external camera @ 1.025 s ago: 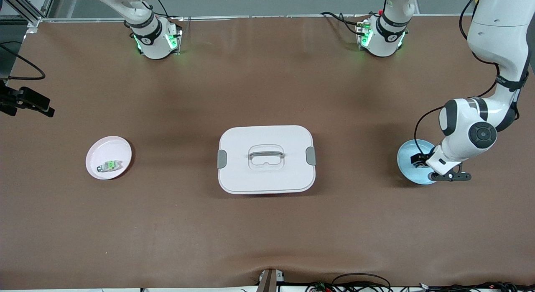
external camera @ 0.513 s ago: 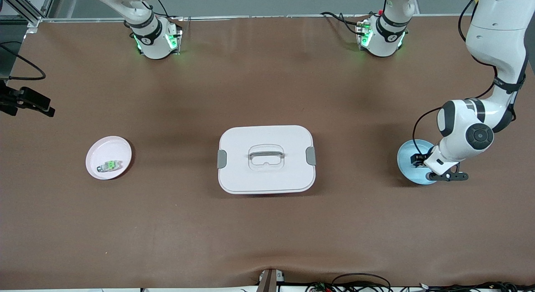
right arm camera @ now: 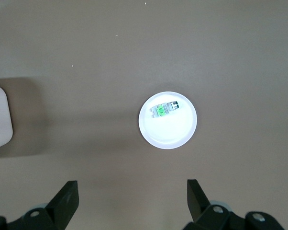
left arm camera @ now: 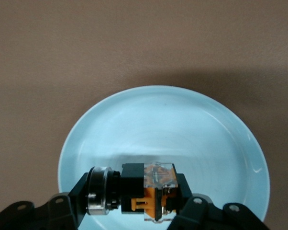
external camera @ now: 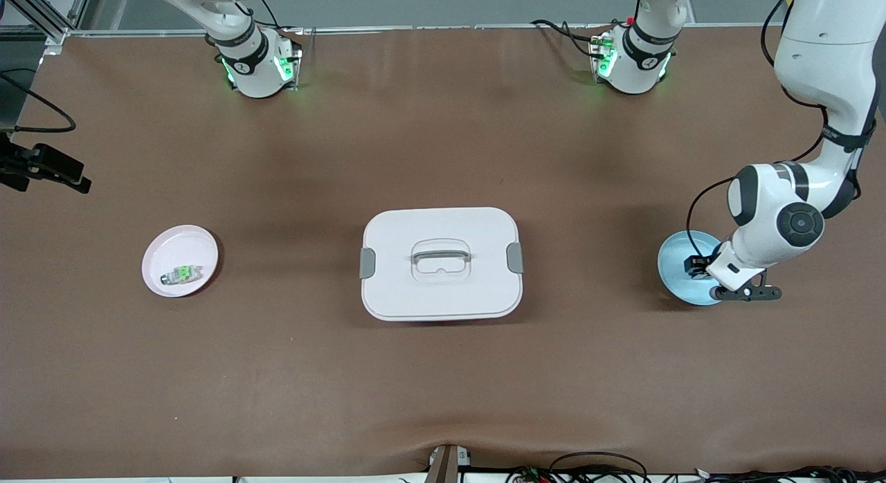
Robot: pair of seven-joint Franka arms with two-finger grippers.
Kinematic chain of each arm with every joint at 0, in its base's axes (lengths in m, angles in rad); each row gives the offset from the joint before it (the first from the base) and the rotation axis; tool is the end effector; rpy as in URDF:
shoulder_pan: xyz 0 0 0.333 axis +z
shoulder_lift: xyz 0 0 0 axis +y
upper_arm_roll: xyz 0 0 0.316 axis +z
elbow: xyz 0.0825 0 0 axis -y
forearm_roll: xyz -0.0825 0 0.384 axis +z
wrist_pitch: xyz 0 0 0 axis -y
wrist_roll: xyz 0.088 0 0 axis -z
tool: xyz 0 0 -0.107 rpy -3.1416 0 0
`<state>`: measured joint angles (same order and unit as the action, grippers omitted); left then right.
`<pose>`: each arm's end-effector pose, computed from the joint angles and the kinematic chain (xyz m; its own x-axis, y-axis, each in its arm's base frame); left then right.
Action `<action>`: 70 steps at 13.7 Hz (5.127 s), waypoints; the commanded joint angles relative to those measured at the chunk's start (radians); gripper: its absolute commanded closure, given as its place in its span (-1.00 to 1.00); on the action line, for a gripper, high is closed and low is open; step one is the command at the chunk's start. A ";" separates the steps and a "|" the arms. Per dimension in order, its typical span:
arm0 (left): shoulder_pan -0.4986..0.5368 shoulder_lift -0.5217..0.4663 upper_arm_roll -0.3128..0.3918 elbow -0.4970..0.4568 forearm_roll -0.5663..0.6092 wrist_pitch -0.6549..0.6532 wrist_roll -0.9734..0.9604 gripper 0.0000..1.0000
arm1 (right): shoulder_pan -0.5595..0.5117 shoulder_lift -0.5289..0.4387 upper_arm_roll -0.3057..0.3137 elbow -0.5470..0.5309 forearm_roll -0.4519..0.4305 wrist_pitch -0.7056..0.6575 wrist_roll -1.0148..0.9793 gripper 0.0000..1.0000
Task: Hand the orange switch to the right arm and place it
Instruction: 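Close the left gripper on the orange switch, then lift the switch with the left gripper while the right gripper reaches over, then close the right gripper on the switch held by the left gripper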
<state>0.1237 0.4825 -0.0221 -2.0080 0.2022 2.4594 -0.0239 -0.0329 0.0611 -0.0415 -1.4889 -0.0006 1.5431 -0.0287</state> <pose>0.5996 0.0612 0.2096 0.9989 -0.0291 -0.0363 -0.0331 -0.9931 -0.1126 0.5696 -0.0417 0.6263 0.9989 -0.0456 -0.0069 -0.0456 -0.9990 0.0029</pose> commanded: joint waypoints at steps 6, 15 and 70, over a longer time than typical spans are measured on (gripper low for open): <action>-0.001 -0.143 -0.059 0.142 -0.136 -0.347 -0.002 0.80 | 0.016 -0.006 0.003 -0.001 0.014 -0.006 0.032 -1.00; -0.001 -0.171 -0.177 0.370 -0.385 -0.720 -0.233 0.81 | 0.254 -0.027 0.008 0.009 0.037 -0.107 0.449 -1.00; -0.404 0.024 -0.456 0.594 -0.906 -0.313 -1.392 0.85 | 0.706 -0.007 0.032 -0.454 0.375 0.931 0.849 -1.00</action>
<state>-0.2704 0.4955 -0.4782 -1.4394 -0.6887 2.1365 -1.3974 0.6622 0.0676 -0.0024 -1.8981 0.3672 2.4248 0.8166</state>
